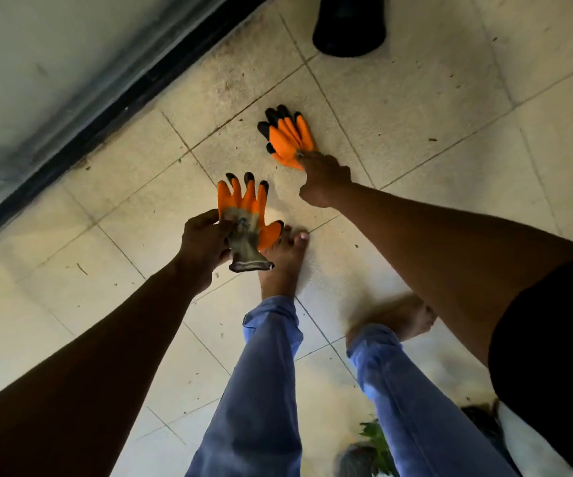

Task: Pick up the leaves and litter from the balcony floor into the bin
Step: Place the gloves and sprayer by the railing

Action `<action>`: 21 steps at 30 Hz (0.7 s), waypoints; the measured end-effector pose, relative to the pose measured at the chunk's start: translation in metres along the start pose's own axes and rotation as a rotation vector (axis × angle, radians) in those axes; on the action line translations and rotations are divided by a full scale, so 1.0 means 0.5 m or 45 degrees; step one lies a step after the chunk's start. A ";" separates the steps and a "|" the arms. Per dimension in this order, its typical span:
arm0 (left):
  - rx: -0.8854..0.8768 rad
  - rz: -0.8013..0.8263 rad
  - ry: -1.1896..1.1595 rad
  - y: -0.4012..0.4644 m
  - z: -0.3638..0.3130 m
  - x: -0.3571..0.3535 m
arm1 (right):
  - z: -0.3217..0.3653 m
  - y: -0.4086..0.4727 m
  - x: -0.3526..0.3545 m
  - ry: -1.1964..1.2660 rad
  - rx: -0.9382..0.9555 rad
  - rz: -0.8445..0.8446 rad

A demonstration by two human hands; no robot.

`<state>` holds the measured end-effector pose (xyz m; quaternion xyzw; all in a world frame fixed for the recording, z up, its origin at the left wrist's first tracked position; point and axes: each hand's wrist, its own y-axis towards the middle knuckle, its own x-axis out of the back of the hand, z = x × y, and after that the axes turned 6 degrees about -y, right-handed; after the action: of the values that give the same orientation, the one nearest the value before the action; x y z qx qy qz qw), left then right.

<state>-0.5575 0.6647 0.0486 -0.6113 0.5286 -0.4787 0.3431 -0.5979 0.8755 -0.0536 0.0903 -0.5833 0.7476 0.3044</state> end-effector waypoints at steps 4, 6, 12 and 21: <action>0.013 0.074 -0.121 -0.044 -0.002 -0.009 | 0.030 -0.107 0.037 0.298 -0.122 -0.260; 0.008 0.125 -0.131 -0.089 -0.012 -0.018 | 0.045 -0.201 0.077 0.520 -0.095 -0.483; -0.006 0.290 -0.125 -0.288 -0.133 -0.067 | 0.124 -0.508 0.248 0.629 -0.113 -0.892; -0.299 0.709 -0.039 -0.726 -0.394 -0.132 | 0.199 -0.935 0.496 0.430 -0.223 -1.149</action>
<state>-0.6278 0.8207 0.4305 -0.4854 0.7223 -0.2925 0.3962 -0.5557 0.9326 0.4803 0.1856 -0.4893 0.4935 0.6948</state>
